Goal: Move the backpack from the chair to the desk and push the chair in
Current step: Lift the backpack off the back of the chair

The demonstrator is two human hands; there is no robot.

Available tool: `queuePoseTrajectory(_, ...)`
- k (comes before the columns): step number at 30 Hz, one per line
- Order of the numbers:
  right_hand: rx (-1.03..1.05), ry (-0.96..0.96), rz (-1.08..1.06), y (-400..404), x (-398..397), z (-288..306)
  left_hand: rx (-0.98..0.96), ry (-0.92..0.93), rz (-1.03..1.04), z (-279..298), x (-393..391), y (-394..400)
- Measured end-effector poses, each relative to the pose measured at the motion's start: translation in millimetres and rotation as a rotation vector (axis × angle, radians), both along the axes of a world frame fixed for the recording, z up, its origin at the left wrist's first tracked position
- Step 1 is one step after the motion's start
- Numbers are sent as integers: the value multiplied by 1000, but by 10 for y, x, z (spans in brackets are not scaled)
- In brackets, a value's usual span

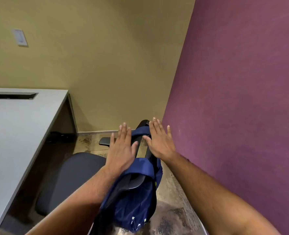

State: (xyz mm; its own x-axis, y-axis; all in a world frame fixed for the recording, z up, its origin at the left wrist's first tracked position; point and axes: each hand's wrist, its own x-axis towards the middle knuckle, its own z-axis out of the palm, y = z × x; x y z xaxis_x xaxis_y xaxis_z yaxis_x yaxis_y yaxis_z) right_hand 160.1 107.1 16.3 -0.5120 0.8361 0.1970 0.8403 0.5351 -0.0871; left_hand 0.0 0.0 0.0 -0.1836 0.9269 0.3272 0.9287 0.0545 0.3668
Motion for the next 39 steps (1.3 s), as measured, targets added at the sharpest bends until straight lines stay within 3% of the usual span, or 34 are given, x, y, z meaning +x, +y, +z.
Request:
queuePoseTrajectory(8, -144, -102, 2, 260, 81, -321, -177, -126, -145, -474, 353, -150)
queuePoseTrajectory(15, -213, -151, 115, 662, 93, -468, -302, -124, -92, -723, 465, -139)
queuePoseTrajectory(22, -192, -223, 512, 1237, 254, -594, -323, -105, -91, -622, 449, -134)
queuePoseTrajectory(29, -65, -433, 955, 1879, 344, -548, -264, -103, -5, -480, 542, -157)
queuePoseTrajectory(36, 174, -567, 1202, 2133, 197, -519, -318, 35, 167, -399, 719, -316)
queuePoseTrajectory(39, 264, -538, 1272, 2181, 168, -476, -335, 80, 215, -379, 779, -499)
